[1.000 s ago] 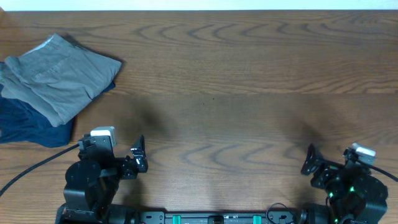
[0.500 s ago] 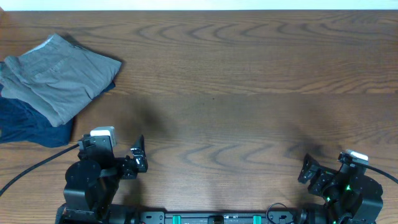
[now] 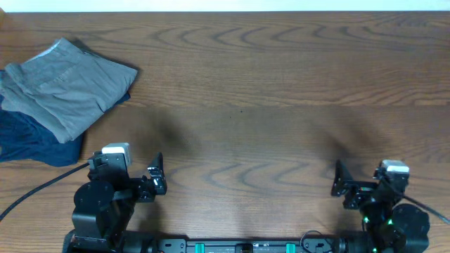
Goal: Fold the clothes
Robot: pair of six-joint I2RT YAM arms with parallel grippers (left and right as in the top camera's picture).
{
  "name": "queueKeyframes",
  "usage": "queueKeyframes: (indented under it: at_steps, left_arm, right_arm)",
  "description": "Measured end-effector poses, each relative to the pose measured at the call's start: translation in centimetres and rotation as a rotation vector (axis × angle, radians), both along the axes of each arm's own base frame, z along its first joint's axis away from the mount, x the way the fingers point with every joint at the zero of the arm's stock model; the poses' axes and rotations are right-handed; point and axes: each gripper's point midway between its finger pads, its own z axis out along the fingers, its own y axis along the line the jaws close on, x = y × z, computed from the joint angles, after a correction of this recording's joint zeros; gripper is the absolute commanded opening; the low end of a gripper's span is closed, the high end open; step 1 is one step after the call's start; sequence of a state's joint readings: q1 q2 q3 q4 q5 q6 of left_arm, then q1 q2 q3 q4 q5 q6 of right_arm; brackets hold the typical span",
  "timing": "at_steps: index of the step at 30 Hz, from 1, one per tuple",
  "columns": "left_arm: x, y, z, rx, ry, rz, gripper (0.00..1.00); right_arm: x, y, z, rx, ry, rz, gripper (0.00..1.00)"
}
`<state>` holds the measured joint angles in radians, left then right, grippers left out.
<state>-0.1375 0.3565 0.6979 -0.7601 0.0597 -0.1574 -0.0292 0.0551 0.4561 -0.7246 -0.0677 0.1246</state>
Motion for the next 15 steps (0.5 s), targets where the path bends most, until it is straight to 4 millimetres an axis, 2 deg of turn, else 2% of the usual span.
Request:
queueKeyframes:
  at_steps: [5, 9, 15]
  left_arm:
    - [0.0, 0.0, 0.0, 0.000, 0.001, 0.000, 0.98]
    - [0.0, 0.0, 0.0, 0.000, 0.001, 0.000, 0.98]
    - [0.0, 0.0, 0.0, 0.000, 0.001, 0.000, 0.98]
  right_arm:
    - [2.0, 0.8, 0.7, -0.032, -0.151, 0.051, 0.99]
    - [3.6, 1.1, 0.1, -0.043, -0.231, 0.062, 0.99]
    - [5.0, 1.3, -0.5, -0.080, -0.339, 0.062, 0.99]
